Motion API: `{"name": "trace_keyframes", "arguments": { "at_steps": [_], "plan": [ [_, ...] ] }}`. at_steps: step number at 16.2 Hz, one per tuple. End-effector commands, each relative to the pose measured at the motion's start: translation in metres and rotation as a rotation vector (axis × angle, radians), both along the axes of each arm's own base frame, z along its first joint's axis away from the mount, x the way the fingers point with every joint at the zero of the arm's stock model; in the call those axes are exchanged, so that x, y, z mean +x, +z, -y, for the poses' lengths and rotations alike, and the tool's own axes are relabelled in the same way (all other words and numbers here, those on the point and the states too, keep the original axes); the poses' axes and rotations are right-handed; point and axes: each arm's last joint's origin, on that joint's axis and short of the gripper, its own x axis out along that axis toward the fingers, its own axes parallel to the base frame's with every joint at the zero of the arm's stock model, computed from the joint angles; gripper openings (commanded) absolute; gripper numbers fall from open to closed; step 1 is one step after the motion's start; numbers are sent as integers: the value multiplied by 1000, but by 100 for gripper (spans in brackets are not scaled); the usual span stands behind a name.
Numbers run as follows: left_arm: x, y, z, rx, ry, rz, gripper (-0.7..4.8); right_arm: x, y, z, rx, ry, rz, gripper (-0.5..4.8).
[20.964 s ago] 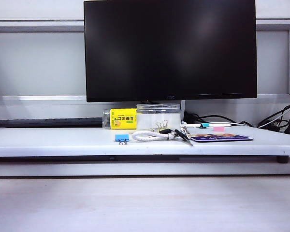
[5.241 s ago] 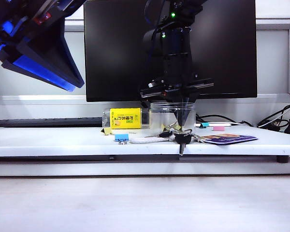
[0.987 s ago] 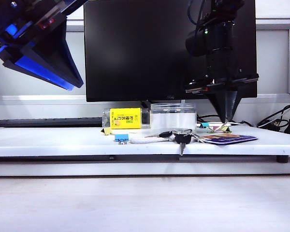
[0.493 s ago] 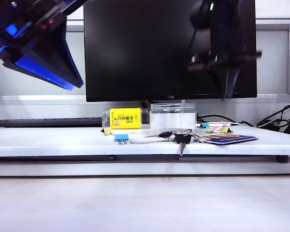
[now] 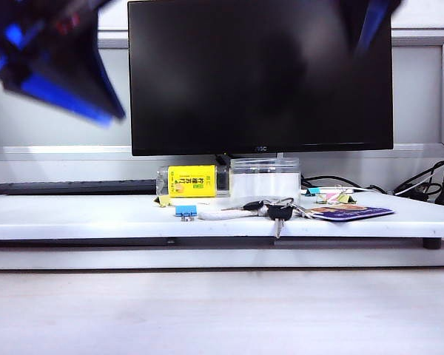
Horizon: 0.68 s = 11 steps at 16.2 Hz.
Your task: Take the clips out of the round transparent plastic box and place them on the table.
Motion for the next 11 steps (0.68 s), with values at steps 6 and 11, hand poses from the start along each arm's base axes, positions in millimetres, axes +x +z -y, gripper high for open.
{"name": "trace_keyframes", "arguments": {
  "at_steps": [6,11],
  "plan": [
    [-53,72,-62,-265,158,401,125,-123,81,42,49,39,307,85],
    [-90,83,-93,-298,244,517,124,-195,41,65,81,44,399,85]
  ]
}}
